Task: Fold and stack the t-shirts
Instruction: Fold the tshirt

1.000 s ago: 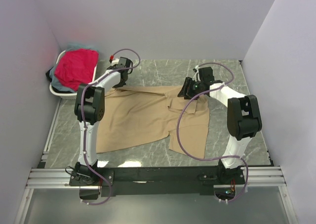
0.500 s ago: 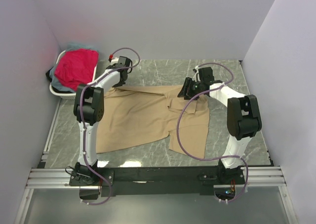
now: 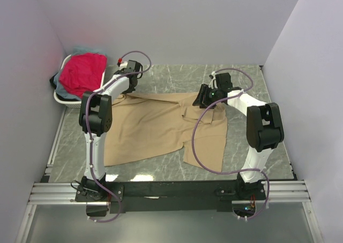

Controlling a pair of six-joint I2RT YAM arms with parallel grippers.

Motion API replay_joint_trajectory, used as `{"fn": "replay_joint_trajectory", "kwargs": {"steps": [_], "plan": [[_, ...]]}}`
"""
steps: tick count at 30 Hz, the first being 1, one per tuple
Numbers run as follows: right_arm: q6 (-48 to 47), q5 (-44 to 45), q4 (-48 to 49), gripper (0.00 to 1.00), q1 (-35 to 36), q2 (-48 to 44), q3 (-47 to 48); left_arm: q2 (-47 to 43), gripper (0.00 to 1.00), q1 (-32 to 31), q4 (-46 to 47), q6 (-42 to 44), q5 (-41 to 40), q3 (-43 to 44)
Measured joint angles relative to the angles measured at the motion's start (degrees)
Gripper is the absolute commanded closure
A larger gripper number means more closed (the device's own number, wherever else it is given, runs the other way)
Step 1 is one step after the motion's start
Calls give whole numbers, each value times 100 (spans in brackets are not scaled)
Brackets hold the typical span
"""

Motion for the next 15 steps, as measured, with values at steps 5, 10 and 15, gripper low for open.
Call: {"fn": "replay_joint_trajectory", "kwargs": {"steps": [5,10,15], "plan": [[-2,-4,-13,44,0,4,0,0,95,13,7,7,79,0],[-17,-4,-24,44,0,4,0,0,65,15,4,55,103,0],[-22,-7,-52,44,0,9,20,0,75,15,11,52,111,0]]}}
